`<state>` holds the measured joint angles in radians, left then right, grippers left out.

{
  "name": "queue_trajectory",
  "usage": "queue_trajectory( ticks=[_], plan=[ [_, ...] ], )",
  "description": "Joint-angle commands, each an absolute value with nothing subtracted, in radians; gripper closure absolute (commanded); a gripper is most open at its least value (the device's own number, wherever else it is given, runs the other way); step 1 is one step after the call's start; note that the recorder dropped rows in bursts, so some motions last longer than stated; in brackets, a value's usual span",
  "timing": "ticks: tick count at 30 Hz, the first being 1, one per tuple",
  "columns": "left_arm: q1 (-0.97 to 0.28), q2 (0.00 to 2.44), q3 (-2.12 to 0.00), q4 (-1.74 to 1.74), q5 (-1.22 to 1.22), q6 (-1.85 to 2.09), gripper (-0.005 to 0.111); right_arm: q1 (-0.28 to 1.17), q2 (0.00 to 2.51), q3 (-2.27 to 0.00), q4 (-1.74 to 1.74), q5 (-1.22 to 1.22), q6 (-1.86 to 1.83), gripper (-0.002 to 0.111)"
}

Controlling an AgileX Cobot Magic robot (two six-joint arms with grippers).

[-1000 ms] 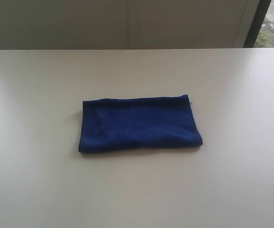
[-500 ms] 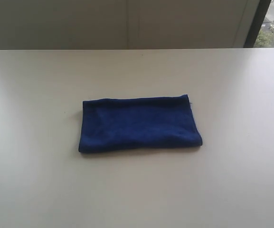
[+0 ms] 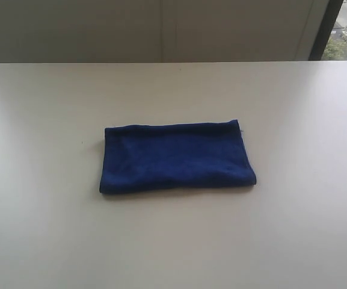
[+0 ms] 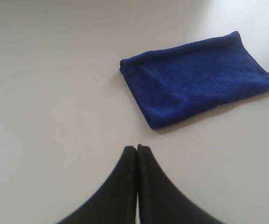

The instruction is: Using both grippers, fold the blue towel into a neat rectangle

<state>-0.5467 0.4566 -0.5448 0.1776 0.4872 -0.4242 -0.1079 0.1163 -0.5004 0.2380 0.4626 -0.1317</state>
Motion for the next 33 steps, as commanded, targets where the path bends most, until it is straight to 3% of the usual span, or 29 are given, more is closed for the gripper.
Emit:
queue_trajectory(
  ticks=[1,33],
  plan=[
    [-0.546,0.449,-0.536,0.18,0.492,-0.424,0.107,-0.112,0.11,-0.457,0.229,0.454,-0.134,0.108],
    [-0.546,0.449,-0.536,0.18,0.492,-0.424,0.107,-0.112,0.026,-0.358,0.075,0.419,-0.039,0.108]
  ],
)
